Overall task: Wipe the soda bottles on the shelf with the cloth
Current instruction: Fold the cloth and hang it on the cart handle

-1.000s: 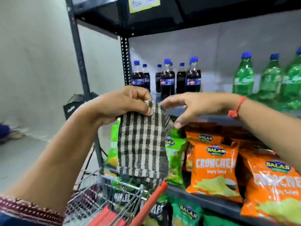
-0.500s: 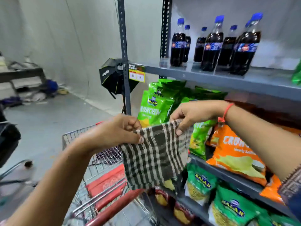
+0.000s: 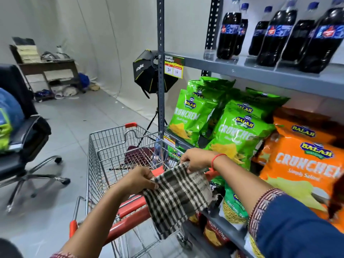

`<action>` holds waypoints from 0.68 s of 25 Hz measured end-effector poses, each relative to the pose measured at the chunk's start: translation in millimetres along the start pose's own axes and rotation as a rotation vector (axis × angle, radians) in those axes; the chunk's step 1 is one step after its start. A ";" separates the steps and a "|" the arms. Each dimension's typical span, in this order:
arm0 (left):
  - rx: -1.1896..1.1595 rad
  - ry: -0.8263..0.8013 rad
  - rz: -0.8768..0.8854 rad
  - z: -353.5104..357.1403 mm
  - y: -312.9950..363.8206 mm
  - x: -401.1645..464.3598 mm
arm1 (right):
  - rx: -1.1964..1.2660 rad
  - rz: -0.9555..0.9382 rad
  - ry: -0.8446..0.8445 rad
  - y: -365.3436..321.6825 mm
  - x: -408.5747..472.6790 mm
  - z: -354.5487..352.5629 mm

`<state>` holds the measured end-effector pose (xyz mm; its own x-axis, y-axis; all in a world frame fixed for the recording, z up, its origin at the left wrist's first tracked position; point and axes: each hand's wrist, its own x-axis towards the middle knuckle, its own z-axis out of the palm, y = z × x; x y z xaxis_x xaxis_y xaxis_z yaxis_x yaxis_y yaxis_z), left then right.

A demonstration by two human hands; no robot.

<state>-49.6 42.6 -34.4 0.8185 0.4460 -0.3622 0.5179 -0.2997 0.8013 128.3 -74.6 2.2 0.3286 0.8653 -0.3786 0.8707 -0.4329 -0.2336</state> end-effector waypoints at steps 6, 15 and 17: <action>-0.006 0.119 -0.036 14.6 -14.3 10.7 | -0.024 0.058 0.072 12.2 7.1 21.9; 0.593 0.312 0.193 32.4 -9.6 -2.7 | -0.406 -0.216 0.427 8.1 -11.8 45.5; 0.693 0.221 0.152 34.0 -5.9 -15.6 | -0.353 -0.189 0.278 12.7 -21.6 40.0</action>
<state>-56.9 8.8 -49.7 0.8622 0.4947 -0.1087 0.5012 -0.8022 0.3245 117.6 -108.9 -28.4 0.1968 0.9759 -0.0940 0.9796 -0.1916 0.0609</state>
